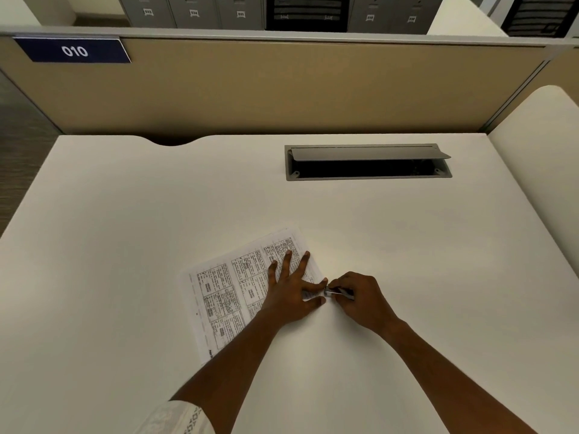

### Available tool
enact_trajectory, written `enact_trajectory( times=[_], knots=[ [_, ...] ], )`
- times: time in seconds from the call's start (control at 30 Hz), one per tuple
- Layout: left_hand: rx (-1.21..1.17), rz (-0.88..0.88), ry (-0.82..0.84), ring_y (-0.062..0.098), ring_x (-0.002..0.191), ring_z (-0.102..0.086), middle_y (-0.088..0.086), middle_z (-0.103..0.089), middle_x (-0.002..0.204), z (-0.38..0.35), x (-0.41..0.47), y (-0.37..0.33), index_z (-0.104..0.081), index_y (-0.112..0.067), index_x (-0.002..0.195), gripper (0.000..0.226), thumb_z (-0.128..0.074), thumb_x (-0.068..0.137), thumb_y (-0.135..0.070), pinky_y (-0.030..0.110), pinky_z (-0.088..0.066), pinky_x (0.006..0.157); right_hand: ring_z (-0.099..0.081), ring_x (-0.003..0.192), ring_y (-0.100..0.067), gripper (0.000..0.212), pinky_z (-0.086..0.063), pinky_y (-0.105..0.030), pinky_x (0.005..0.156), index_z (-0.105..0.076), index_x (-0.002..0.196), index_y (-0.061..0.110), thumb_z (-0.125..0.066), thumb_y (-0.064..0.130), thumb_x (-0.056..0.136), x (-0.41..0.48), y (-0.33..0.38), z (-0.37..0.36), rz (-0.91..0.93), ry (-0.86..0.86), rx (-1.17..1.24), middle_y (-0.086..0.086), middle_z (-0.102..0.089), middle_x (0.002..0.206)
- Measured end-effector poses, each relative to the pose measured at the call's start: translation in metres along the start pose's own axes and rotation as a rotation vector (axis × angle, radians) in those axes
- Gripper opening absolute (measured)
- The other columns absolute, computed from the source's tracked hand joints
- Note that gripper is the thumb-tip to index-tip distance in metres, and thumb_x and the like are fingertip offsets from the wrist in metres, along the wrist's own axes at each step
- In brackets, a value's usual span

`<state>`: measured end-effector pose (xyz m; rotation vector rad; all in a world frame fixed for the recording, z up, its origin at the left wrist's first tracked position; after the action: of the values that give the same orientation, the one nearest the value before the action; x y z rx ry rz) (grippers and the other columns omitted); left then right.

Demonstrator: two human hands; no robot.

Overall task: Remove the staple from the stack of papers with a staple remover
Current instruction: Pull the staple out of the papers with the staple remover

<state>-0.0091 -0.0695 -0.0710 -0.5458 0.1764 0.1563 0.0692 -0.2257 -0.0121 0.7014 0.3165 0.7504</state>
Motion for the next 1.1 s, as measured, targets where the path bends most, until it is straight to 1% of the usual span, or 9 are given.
enact_trajectory(
  times=[0.17, 0.27, 0.43, 0.63, 0.73, 0.87, 0.93, 1.0, 1.1],
  knots=[
    [0.003, 0.008, 0.002, 0.03, 0.156, 0.022, -0.005, 0.003, 0.172, 0.002, -0.001, -0.001, -0.059, -0.057, 0.131, 0.041, -0.054, 0.092, -0.067, 0.056, 0.016, 0.12, -0.073, 0.083, -0.008, 0.016, -0.05, -0.006, 0.073, -0.082, 0.093, 0.01, -0.087, 0.015, 0.078, 0.001, -0.015, -0.001, -0.215, -0.042, 0.152, -0.001, -0.08, 0.091],
    [0.02, 0.003, -0.001, 0.03, 0.156, 0.021, -0.005, 0.004, 0.172, 0.003, -0.002, -0.002, -0.059, -0.057, 0.132, 0.041, -0.054, 0.092, -0.067, 0.057, 0.015, 0.12, -0.069, 0.079, 0.004, 0.017, -0.047, -0.001, 0.07, -0.082, 0.092, 0.013, -0.088, 0.019, 0.077, 0.002, -0.018, -0.002, -0.308, -0.021, 0.194, 0.006, -0.078, 0.087],
    [-0.008, 0.016, 0.008, 0.025, 0.154, 0.025, -0.011, 0.008, 0.17, 0.002, 0.0, -0.001, -0.059, -0.056, 0.131, 0.043, -0.052, 0.091, -0.07, 0.056, 0.016, 0.121, -0.07, 0.073, 0.003, 0.007, -0.048, -0.005, 0.065, -0.082, 0.084, 0.023, -0.086, 0.023, 0.078, 0.005, -0.021, 0.014, -0.383, -0.099, 0.298, 0.014, -0.077, 0.077],
    [-0.025, 0.008, -0.054, 0.019, 0.151, 0.027, -0.018, 0.013, 0.163, 0.0, -0.002, 0.001, -0.056, -0.054, 0.135, 0.046, -0.052, 0.092, -0.069, 0.051, 0.019, 0.12, -0.068, 0.08, -0.005, 0.022, -0.049, -0.007, 0.074, -0.078, 0.1, 0.013, -0.085, 0.012, 0.078, 0.0, -0.03, 0.02, -0.367, -0.157, 0.212, 0.005, -0.075, 0.086],
    [-0.081, 0.024, -0.078, 0.019, 0.156, 0.018, -0.021, 0.005, 0.161, 0.003, -0.003, 0.0, -0.053, -0.049, 0.141, 0.05, -0.053, 0.094, -0.065, 0.048, 0.018, 0.122, -0.07, 0.088, -0.018, 0.025, -0.054, -0.024, 0.083, -0.076, 0.106, 0.007, -0.082, 0.005, 0.081, -0.004, -0.029, 0.018, -0.275, -0.167, 0.107, -0.005, -0.076, 0.099],
    [-0.273, 0.099, -0.216, 0.01, 0.155, -0.002, -0.019, -0.02, 0.159, 0.022, -0.003, -0.003, -0.06, -0.036, 0.139, 0.045, -0.064, 0.096, -0.049, 0.047, 0.01, 0.125, -0.068, 0.095, -0.022, 0.03, -0.055, -0.032, 0.086, -0.073, 0.118, 0.01, -0.071, 0.004, 0.088, -0.005, -0.024, 0.014, -0.172, -0.096, -0.091, -0.004, -0.072, 0.106],
    [-0.287, 0.091, -0.35, 0.007, 0.15, -0.019, -0.015, -0.036, 0.155, 0.035, -0.004, -0.009, -0.066, -0.029, 0.134, 0.038, -0.066, 0.098, -0.039, 0.044, -0.003, 0.127, -0.067, 0.099, -0.022, 0.034, -0.054, -0.032, 0.088, -0.069, 0.125, 0.011, -0.067, 0.006, 0.091, -0.003, -0.024, 0.013, -0.175, -0.036, -0.148, -0.004, -0.07, 0.111],
    [-0.393, 0.114, -0.482, -0.002, 0.133, -0.045, -0.007, -0.062, 0.141, 0.046, -0.007, -0.017, -0.073, -0.024, 0.125, 0.03, -0.07, 0.096, -0.032, 0.036, -0.03, 0.123, -0.067, 0.097, -0.023, 0.036, -0.054, -0.029, 0.086, -0.068, 0.127, 0.011, -0.067, 0.006, 0.092, 0.0, -0.023, 0.015, -0.195, -0.037, -0.127, -0.005, -0.068, 0.109],
    [-0.581, 0.201, -0.456, -0.017, 0.092, -0.065, -0.006, -0.079, 0.112, 0.05, -0.004, -0.034, -0.076, -0.021, 0.119, 0.036, -0.076, 0.089, -0.041, 0.017, -0.057, 0.091, -0.069, 0.082, -0.021, 0.033, -0.052, -0.015, 0.073, -0.071, 0.122, 0.021, -0.071, 0.008, 0.092, 0.007, -0.021, 0.029, -0.315, -0.192, 0.162, -0.004, -0.068, 0.101]
  ],
)
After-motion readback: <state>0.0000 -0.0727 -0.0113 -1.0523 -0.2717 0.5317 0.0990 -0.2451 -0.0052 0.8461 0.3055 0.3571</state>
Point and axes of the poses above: each hand's wrist, its own x-axis towards the middle knuckle, its own z-axis out of the back of the hand, y = z × x, the point moved 5 cm from there along x, towards the middle knuckle
